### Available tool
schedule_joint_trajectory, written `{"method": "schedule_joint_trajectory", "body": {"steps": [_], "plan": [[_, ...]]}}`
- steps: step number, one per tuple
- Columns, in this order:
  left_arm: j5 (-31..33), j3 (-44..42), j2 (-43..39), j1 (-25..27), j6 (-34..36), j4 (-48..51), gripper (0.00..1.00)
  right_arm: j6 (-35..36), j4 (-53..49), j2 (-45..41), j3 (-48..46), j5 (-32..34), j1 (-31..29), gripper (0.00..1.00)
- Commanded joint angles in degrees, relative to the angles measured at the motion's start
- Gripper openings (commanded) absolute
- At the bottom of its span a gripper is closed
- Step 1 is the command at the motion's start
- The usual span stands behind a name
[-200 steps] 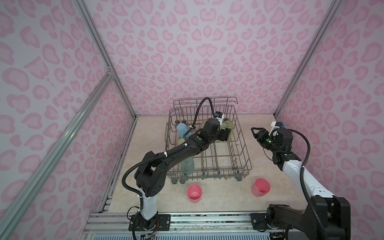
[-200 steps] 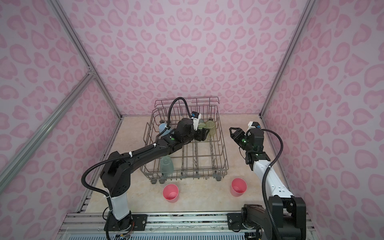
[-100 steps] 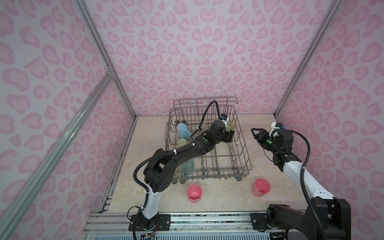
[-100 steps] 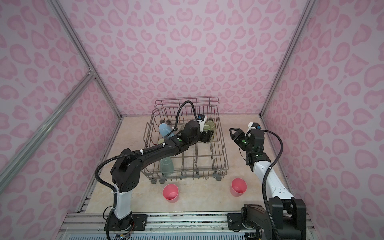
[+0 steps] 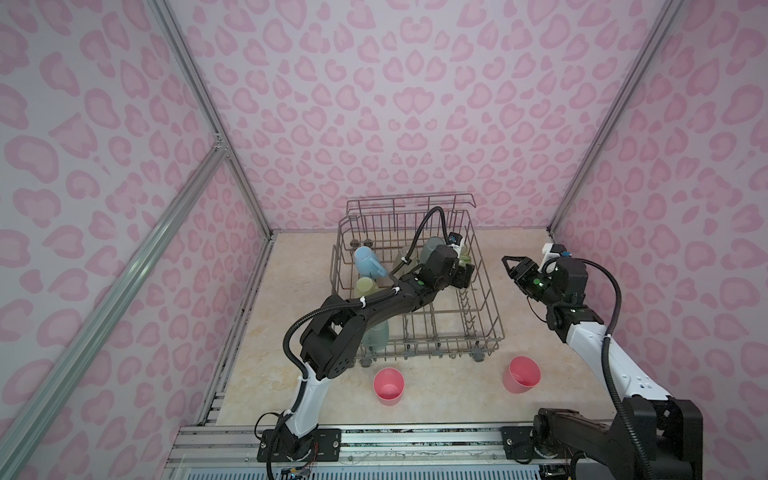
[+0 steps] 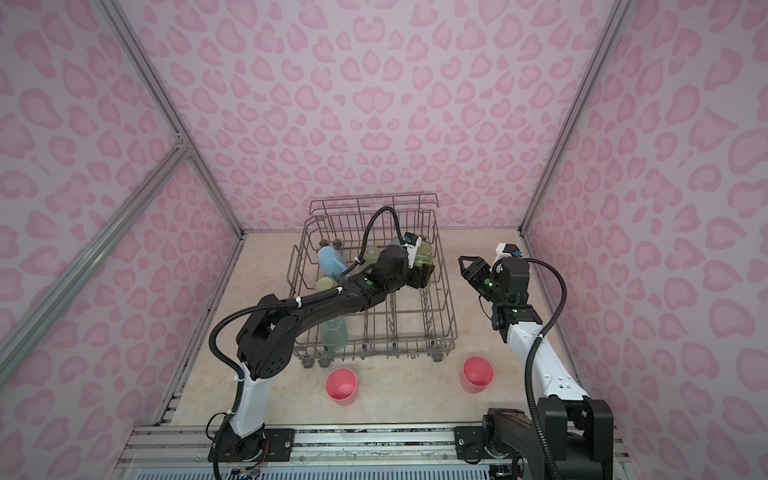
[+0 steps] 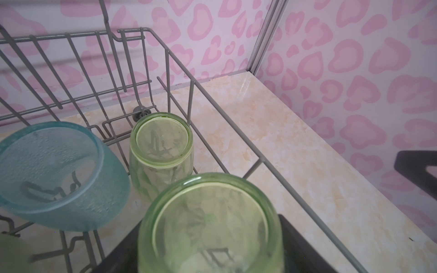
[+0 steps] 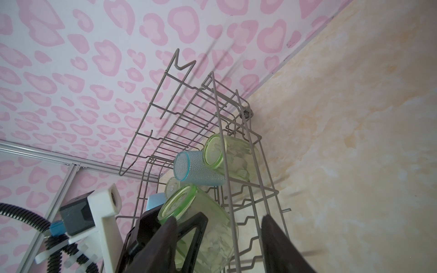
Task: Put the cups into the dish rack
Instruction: 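Carry the green cup with the left gripper over the rack's middle row, then lower the green cup onto the rack tines with the left gripper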
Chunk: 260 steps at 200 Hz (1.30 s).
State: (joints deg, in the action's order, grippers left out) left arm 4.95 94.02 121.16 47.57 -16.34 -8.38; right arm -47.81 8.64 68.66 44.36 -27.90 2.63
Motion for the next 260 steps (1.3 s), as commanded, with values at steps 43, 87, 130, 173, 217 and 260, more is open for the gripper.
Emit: {"method": "schedule_joint_trajectory", "body": {"steps": [43, 87, 130, 173, 217, 260], "plan": [[1.42, -0.81, 0.84, 0.55, 0.1, -1.48, 0.55, 1.1, -0.14, -0.03, -0.05, -0.05, -0.02, 0.57], [1.47, -1.33, -1.66, 0.55, 1.11, -1.49, 0.55, 0.79, 0.39, -0.02, -0.24, -0.17, -0.08, 0.57], [0.87, -2.29, -1.38, 0.59, 1.74, -1.49, 0.55, 0.86, 0.5, -0.44, -0.58, -0.18, -0.08, 0.57], [1.2, -4.78, -1.07, 0.86, 2.21, -1.57, 0.55, 0.92, 0.4, -0.81, -0.71, -0.05, -0.04, 0.57], [1.73, -6.01, -0.84, 1.73, 3.92, -0.5, 0.55, 0.53, 1.09, -0.79, -1.26, -0.15, -0.08, 0.57], [3.11, -7.22, -0.48, 3.2, 5.7, -0.06, 0.56, 0.48, 1.21, -1.12, -1.6, -0.01, -0.07, 0.57]]}}
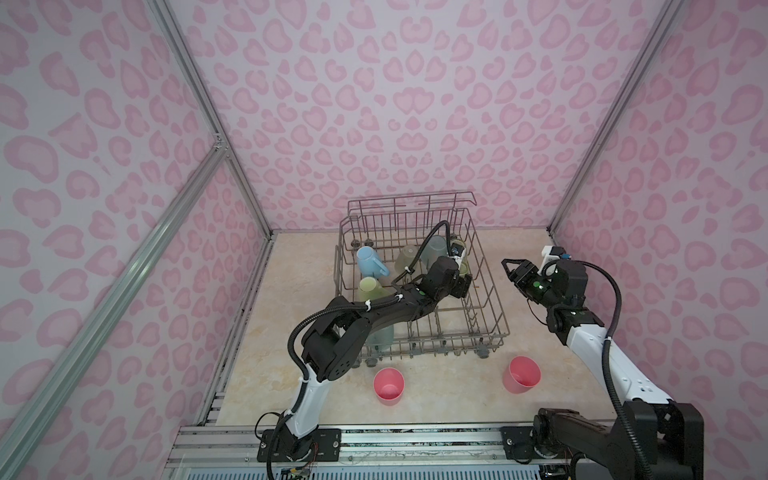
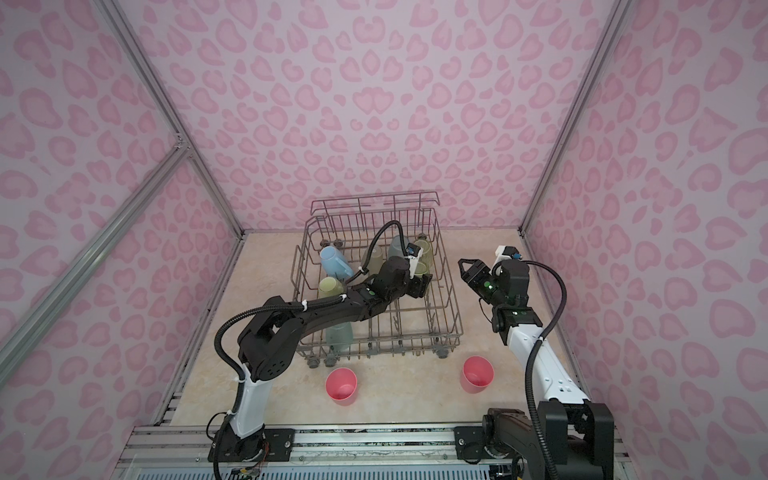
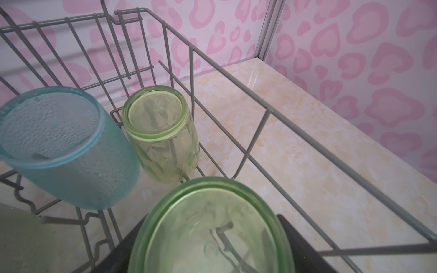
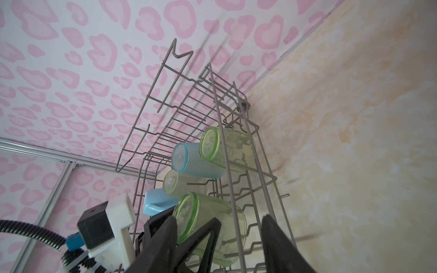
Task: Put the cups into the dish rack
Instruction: 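Lower the green cup onto the rack tines with the left gripper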
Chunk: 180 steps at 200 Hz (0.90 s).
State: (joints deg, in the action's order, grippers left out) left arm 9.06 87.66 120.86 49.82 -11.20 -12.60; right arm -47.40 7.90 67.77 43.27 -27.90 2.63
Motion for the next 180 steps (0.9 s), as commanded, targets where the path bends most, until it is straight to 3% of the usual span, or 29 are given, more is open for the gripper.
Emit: {"method": "schedule_joint_trajectory", "body": {"steps": [1, 54, 180], "plan": [[-0.94, -0.89, -0.13, 0.96, 0.65, 4.16, 0.56, 0.09, 1.99, -0.25, -0.53, 0.02, -0.08, 0.57], [-0.62, -0.74, 1.35, 1.4, 0.31, 4.95, 0.57, 0.02, 2.12, -0.22, -0.62, -0.09, -0.15, 0.57], [-2.47, -1.52, 0.43, 1.42, -2.36, 5.74, 0.75, -0.04, 2.83, 0.77, -0.58, 0.37, -1.06, 0.57]]}}
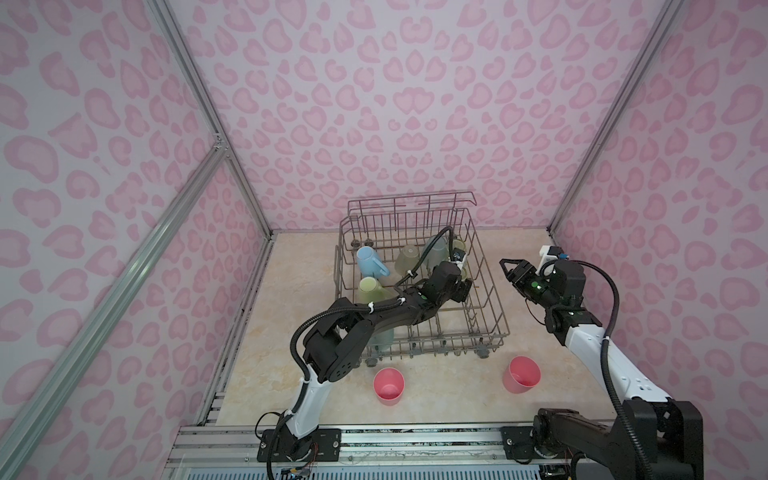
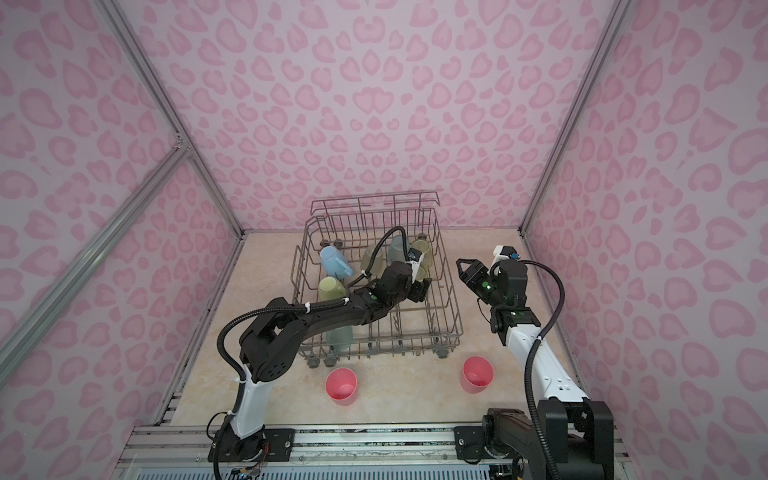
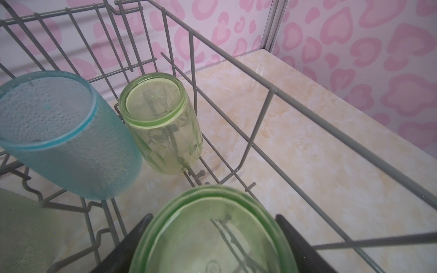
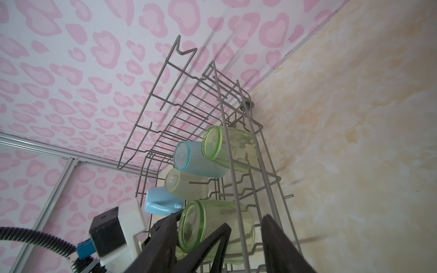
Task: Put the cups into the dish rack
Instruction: 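Lower the green cup onto the rack tines with the left gripper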
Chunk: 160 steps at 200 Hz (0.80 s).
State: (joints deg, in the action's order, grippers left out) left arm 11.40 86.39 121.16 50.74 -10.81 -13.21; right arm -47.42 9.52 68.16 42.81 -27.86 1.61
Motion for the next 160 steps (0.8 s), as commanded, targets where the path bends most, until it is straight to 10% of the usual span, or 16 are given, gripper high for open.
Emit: {"method": "schedule_joint_trajectory", "body": {"steps": [1, 160], "plan": [[-4.85, -0.26, 0.12, 0.5, -2.83, 6.35, 0.75, -0.03, 1.21, 0.39, -0.11, 0.29, -0.03, 0.57], [-5.82, 3.69, 0.49, 0.5, -4.57, 8.47, 0.88, -0.12, 2.25, 1.89, 0.01, 0.24, -0.64, 0.57]]}}
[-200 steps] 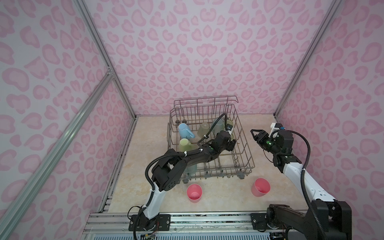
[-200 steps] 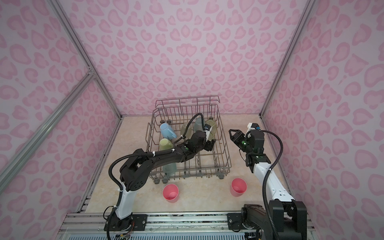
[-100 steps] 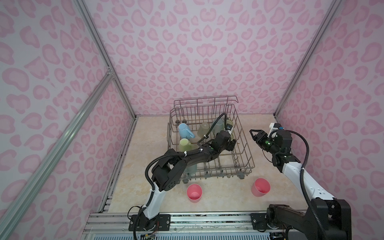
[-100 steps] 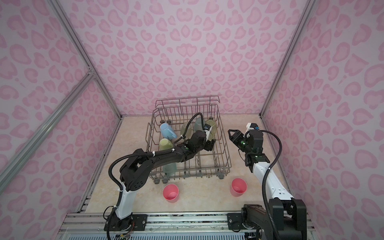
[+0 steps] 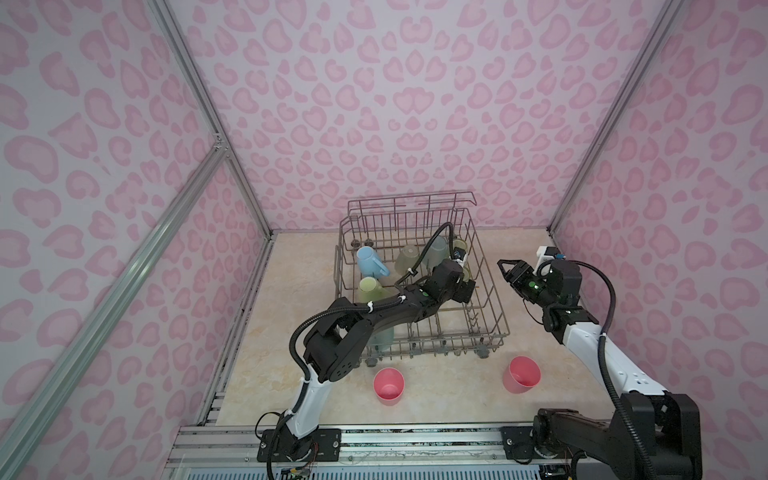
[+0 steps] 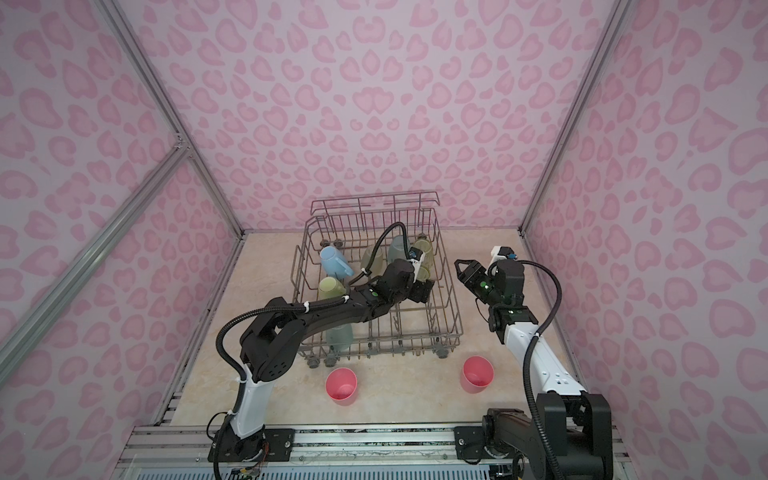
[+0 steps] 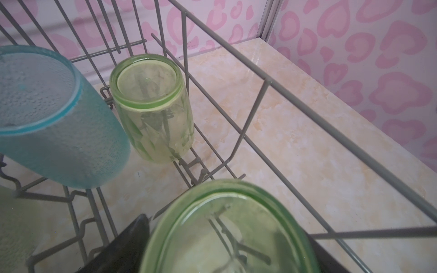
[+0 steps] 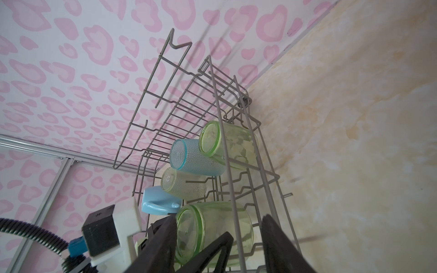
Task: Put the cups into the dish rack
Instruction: 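Lower the green cup onto the rack tines with the left gripper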
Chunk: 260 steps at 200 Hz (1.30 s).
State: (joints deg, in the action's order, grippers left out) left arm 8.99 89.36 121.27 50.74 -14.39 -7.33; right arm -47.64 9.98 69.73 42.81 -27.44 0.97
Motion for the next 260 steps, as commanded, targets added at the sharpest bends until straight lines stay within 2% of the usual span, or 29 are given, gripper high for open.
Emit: {"method": "schedule_joint_trajectory", "body": {"steps": [1, 260], "plan": [[-3.39, 0.72, 0.37, 0.5, -0.94, 2.63, 0.89, 0.14, 1.79, 0.27, 0.0, -0.17, -0.01, 0.57], [-3.56, 3.56, -7.65, -3.23, -2.38, 5.32, 0.92, 1.74, -0.42, -0.95, 1.01, 1.74, -0.82, 0.57]]}}
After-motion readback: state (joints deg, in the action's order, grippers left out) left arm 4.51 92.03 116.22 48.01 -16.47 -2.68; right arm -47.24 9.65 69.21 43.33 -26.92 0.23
